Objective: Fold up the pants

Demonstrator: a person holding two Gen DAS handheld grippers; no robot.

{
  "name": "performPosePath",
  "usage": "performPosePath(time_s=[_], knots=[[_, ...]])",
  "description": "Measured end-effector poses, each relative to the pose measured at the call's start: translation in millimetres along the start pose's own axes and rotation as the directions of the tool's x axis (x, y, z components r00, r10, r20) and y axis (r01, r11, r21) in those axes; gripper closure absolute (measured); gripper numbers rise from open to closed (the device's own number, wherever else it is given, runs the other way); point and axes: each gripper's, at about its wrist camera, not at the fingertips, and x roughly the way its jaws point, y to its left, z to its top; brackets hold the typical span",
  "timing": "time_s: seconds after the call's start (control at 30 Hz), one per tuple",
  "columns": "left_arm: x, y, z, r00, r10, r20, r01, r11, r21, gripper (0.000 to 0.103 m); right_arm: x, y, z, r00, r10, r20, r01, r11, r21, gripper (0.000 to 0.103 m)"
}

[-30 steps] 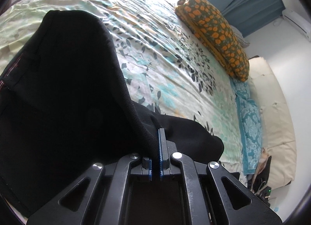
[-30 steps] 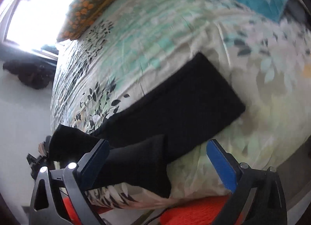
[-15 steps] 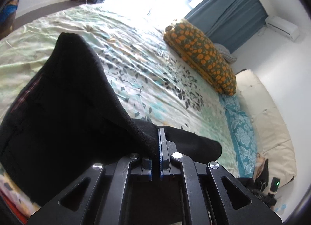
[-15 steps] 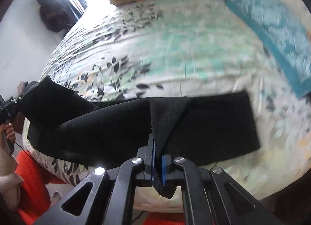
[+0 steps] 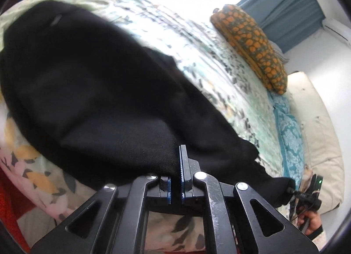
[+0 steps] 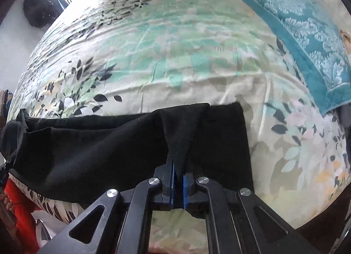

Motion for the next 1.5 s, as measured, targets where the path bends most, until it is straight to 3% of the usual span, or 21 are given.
performPosePath(time_s=[0.1, 0.23, 0.37, 0.4, 0.47, 0.53, 0.57, 0.6, 0.67, 0.77, 0.83, 0.93, 1.0, 1.1, 1.17, 1.23, 1.27, 1.3, 1.37, 1.4, 1.5], knots=[[19.1, -5.4, -8.1, 0.999, 0.022, -0.045, -0.021, 1.0, 0.014, 0.097, -11.4, -11.1, 7.0, 0.997, -0.016, 0.072, 0.016, 1.0, 0.004, 0.098], [31.5, -1.0, -16.6, 0.993, 0.045, -0.11, -0.049, 0.998, -0.034, 0.098, 45.1, -41.9, -3.7, 0.987, -0.049, -0.15, 0.061, 0.995, 0.074, 0.097], [19.2, -18.7, -11.2, 0.998, 0.036, -0.047, -0.033, 0.998, 0.058, 0.095, 22.9, -50.7, -1.2, 0.998, 0.011, -0.056, -0.005, 0.994, 0.108, 0.097], [21.3, -18.6, -13.4, 0.997, 0.046, -0.054, -0.043, 0.997, 0.07, 0.095, 15.1, -49.6, 0.1, 0.999, 0.023, -0.021, -0.021, 0.995, 0.096, 0.097], [30.6, -17.5, -17.4, 0.992, 0.07, -0.106, -0.062, 0.995, 0.075, 0.087, 17.7, -54.3, -3.0, 0.999, 0.013, -0.04, -0.009, 0.994, 0.107, 0.095], [33.8, -13.2, -20.5, 0.98, 0.103, -0.168, -0.091, 0.993, 0.078, 0.078, 41.1, -65.9, -14.0, 0.987, -0.026, -0.161, 0.046, 0.991, 0.123, 0.07], [32.9, -10.7, -22.1, 0.975, 0.111, -0.193, -0.097, 0.992, 0.078, 0.07, 47.5, -70.3, -17.9, 0.978, -0.058, -0.2, 0.087, 0.986, 0.139, 0.044], [27.2, -10.5, -18.4, 0.973, 0.109, -0.204, -0.095, 0.993, 0.076, 0.066, 46.9, -78.6, -22.2, 0.978, -0.07, -0.197, 0.104, 0.98, 0.167, 0.027], [11.1, -10.7, -17.2, 0.971, 0.127, -0.201, -0.108, 0.989, 0.104, 0.044, 28.7, -96.6, -31.6, 0.994, -0.022, -0.107, 0.05, 0.963, 0.265, 0.025], [-13.8, -12.3, -20.1, 0.976, 0.136, -0.171, -0.111, 0.982, 0.152, 0.038, -1.6, -111.5, -44.5, 1.0, -0.03, -0.005, 0.03, 0.935, 0.354, 0.025], [-27.7, -16.8, -18.1, 0.984, 0.131, -0.117, -0.107, 0.976, 0.191, 0.038, -16.6, -98.3, -49.4, 0.999, -0.031, 0.021, 0.023, 0.945, 0.325, 0.025], [-34.6, -33.1, -1.6, 0.996, 0.09, -0.004, -0.085, 0.955, 0.283, 0.037, -27.5, -40.7, -53.6, 0.985, 0.16, 0.062, -0.17, 0.96, 0.224, 0.025], [-18.6, -42.5, 13.7, 0.998, 0.063, 0.016, -0.064, 0.93, 0.362, 0.032, -21.8, 21.3, -56.4, 0.957, 0.288, 0.046, -0.291, 0.952, 0.098, 0.025], [34.2, -44.1, 35.9, 0.994, 0.097, -0.041, -0.067, 0.883, 0.465, 0.032, -4.1, 130.3, -56.0, 0.892, 0.45, -0.038, -0.451, 0.883, -0.127, 0.026], [65.0, -34.5, 45.4, 0.983, 0.17, -0.066, -0.113, 0.851, 0.512, 0.034, 20.5, 186.0, -59.7, 0.893, 0.435, -0.116, -0.45, 0.862, -0.235, 0.027], [82.6, -21.9, 57.1, 0.965, 0.255, -0.059, -0.188, 0.832, 0.523, 0.036, 49.8, 212.3, -72.9, 0.925, 0.321, -0.204, -0.371, 0.882, -0.291, 0.028], [82.4, -11.1, 65.0, 0.966, 0.258, -0.033, -0.207, 0.84, 0.502, 0.044, 58.3, 209.3, -79.6, 0.927, 0.296, -0.229, -0.352, 0.897, -0.268, 0.029], [79.8, 0.7, 75.8, 0.965, 0.261, -0.004, -0.23, 0.857, 0.461, 0.047, 56.4, 200.3, -84.5, 0.919, 0.321, -0.228, -0.37, 0.902, -0.221, 0.031], [78.1, 18.6, 98.4, 0.95, 0.31, 0.042, -0.303, 0.882, 0.362, 0.048, 41.0, 173.5, -92.5, 0.895, 0.37, -0.25, -0.404, 0.909, -0.1, 0.034], [76.2, 27.1, 109.1, 0.953, 0.301, 0.044, -0.3, 0.902, 0.311, 0.048, 28.6, 159.5, -96.1, 0.888, 0.385, -0.25, -0.41, 0.911, -0.053, 0.034], [67.2, 36.1, 126.2, 0.969, 0.245, 0.039, -0.247, 0.938, 0.242, 0.048, -15.0, 126.4, -107.0, 0.925, 0.34, -0.168, -0.351, 0.935, -0.042, 0.033]])
